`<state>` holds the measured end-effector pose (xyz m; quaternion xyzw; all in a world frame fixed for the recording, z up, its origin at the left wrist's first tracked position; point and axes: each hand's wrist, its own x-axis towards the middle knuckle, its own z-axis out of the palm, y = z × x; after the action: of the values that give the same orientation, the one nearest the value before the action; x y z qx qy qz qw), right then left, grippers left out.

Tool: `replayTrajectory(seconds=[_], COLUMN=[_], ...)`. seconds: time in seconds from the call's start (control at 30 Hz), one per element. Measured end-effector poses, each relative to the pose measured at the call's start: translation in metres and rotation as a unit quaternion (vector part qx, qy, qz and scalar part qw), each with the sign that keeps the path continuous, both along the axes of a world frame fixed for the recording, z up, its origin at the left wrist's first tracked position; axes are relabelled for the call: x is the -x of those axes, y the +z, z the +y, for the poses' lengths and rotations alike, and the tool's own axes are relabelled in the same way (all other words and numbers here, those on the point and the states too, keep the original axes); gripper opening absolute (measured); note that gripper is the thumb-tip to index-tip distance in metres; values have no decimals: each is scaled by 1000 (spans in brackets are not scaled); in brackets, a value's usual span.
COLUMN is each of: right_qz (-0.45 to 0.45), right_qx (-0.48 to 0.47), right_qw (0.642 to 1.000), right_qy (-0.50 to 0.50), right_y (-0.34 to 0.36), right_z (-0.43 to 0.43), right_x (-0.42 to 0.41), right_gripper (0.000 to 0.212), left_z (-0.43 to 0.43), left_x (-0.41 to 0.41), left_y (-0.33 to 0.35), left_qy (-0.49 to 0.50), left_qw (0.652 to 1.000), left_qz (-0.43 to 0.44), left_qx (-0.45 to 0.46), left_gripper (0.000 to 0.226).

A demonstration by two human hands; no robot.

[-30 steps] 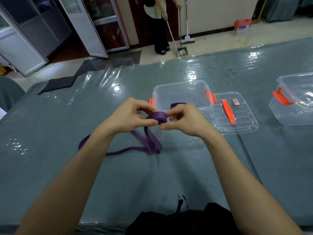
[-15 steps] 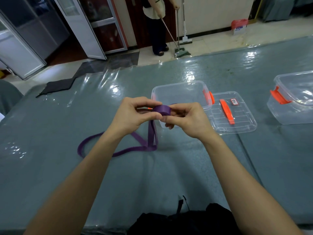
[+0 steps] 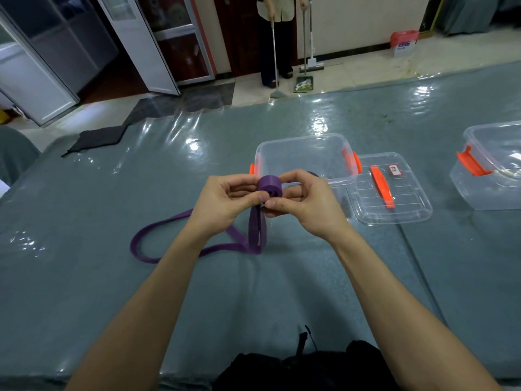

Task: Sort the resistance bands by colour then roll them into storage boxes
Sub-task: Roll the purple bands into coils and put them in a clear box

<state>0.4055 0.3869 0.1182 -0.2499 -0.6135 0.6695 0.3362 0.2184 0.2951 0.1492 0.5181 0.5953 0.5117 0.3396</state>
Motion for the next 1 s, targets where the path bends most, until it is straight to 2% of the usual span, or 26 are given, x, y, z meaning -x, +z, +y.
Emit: replayTrajectory(seconds=[0.07,0.13,0.2,0.3,0.37,0.4,0.43,0.47,0.5,0.53,0.57,0.6,0.73,0.8,0.87,0.93,1.0], right_qz=[-82,-187,-234,-206,-157,-131,-104,-77,-48,-21,1,20,71,70,8,-100,-154], right_qx=[-81,-221,-320,-360,-331,-301,-267,-231,-195,-164,-139,-119,-44,-38,-99,-189,-229], right_qw=[993,957,918,910,930,944,957,968,978,984,988,991,994,994,993,976,960], right_qy=[16,20,6,-12,-30,-40,-50,-59,-65,-66,-65,-65,-69,-75,-66,-49,-37], right_y=[2,5,9,8,2,-2,-5,-6,-6,-4,-2,1,5,3,0,1,4], right_z=[4,11,15,14,11,11,11,11,11,12,12,12,8,8,14,21,23], right_x=[-5,-11,-14,-11,-10,-10,-11,-12,-12,-12,-13,-13,-11,-9,-12,-17,-19], right_gripper=[38,35,33,25,21,21,22,23,24,24,25,26,28,29,32,42,54], left_z=[-1,-2,-3,1,3,4,6,6,7,6,5,5,8,9,7,2,0], left_x=[3,6,9,11,8,7,7,7,6,5,4,2,-13,-13,-10,-5,1], left_y=[4,8,15,28,34,36,35,32,28,23,17,11,-1,-2,0,5,12], left_qy=[-21,-47,-74,-106,-108,-106,-101,-89,-71,-55,-40,-21,9,15,10,-3,-25], left_qw=[997,979,953,909,870,864,876,912,956,985,997,1000,997,996,999,999,979], left_qz=[73,197,295,402,481,492,470,398,285,163,63,8,-79,-87,-44,54,202], left_qx=[-6,-13,-19,-23,-20,-28,-36,-36,-23,-7,-2,-4,-15,-12,-4,5,-6], left_gripper=[28,26,23,24,31,32,31,30,33,38,41,43,44,43,35,31,28])
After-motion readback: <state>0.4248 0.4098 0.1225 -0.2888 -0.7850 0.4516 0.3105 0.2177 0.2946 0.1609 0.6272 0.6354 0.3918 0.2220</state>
